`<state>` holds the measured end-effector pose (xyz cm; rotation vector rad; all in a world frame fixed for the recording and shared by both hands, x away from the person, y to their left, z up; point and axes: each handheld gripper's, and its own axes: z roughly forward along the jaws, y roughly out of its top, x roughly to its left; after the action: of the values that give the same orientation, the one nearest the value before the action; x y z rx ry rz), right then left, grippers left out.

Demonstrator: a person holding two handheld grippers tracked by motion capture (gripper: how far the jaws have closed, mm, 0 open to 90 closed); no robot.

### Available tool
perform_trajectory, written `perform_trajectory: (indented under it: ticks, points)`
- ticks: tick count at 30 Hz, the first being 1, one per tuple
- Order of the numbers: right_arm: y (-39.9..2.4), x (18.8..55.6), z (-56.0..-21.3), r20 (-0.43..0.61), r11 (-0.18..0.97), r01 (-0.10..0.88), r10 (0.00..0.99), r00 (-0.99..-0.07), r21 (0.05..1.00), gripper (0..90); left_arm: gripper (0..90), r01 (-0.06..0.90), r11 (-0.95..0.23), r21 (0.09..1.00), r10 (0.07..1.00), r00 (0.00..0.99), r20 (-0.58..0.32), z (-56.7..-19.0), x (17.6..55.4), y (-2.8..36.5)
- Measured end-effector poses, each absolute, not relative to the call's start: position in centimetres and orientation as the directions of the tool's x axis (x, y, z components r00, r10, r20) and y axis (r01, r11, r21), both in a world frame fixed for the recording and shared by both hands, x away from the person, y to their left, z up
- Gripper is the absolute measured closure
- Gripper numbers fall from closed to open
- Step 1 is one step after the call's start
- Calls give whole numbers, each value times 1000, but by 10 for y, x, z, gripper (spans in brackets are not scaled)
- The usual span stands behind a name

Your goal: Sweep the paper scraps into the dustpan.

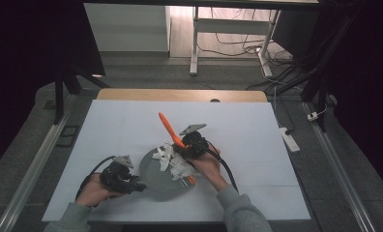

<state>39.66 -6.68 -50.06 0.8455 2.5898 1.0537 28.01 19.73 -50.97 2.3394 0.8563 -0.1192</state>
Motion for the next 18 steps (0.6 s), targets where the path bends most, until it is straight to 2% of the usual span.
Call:
perform_trajectory:
  ticks: [9,18]
  points:
    - [-59,384,-490,-3,604,382,537,-843,700,707,611,608,-586,536,550,784,-288,-510,280,197]
    - [-85,392,-470,-16,541,393,602,-798,743,706,611,610,-586,533,554,782,-286,-509,279,198]
